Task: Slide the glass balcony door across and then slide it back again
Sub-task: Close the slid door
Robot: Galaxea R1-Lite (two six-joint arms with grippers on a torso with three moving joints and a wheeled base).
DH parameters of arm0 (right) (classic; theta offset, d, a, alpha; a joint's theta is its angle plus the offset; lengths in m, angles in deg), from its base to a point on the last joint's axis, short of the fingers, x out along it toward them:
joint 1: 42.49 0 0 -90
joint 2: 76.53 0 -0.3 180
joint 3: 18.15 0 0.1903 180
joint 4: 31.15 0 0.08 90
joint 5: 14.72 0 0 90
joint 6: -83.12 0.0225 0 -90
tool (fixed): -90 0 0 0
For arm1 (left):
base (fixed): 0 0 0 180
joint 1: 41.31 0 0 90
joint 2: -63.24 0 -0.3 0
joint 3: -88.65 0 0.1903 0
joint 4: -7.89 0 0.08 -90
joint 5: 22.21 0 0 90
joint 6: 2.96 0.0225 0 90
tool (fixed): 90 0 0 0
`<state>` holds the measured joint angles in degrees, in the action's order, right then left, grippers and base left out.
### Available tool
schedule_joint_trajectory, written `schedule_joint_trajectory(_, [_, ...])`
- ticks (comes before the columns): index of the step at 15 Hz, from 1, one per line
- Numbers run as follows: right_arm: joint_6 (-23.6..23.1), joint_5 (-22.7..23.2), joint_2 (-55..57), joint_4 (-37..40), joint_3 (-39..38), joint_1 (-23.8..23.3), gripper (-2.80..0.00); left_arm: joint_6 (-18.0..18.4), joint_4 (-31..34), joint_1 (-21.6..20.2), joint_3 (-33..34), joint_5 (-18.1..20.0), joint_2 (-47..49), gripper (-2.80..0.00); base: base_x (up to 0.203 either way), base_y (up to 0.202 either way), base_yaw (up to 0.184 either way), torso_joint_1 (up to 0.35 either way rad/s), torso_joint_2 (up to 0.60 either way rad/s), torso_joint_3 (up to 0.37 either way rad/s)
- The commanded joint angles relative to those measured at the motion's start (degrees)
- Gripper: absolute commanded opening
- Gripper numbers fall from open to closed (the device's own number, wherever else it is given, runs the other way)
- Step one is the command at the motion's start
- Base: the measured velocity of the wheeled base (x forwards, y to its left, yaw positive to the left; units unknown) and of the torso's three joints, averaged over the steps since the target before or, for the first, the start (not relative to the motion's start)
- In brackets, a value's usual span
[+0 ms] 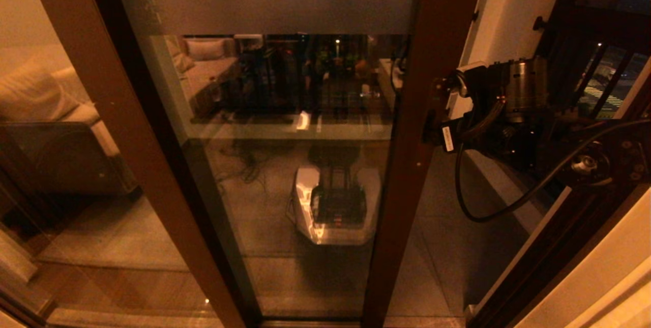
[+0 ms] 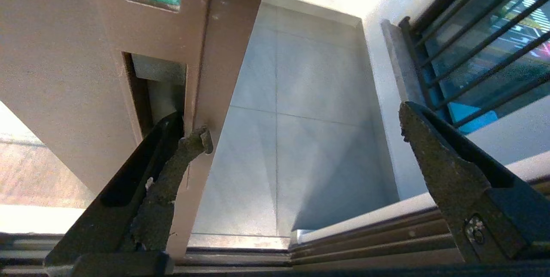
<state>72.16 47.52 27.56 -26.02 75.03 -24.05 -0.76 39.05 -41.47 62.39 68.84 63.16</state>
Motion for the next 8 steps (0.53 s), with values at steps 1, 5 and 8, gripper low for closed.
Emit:
schedule_joint_trajectory(1, [-0.2,-0.1,-0.1,0.2,-0.1,-0.4,0.00,0.0,0.0,0.0,0.0,0.0,0.1,-2.80,0.000,0.000,0.000,0.000,0.00,0.000])
schedule_joint_trajectory(5, [-0.2,-0.1,-0.2,0.2,-0.2,-1.4,0.00,0.0,0.0,0.0,0.0,0.0,0.1,-2.80,0.000,0.000,0.000,0.000,0.00,0.000])
schedule_joint_trajectory(8, [-0.1,-0.1,-0.9,0.2,-1.2,-1.7,0.00,0.0,0.0,0.0,0.0,0.0,0.1,-2.80,0.000,0.000,0.000,0.000,0.00,0.000])
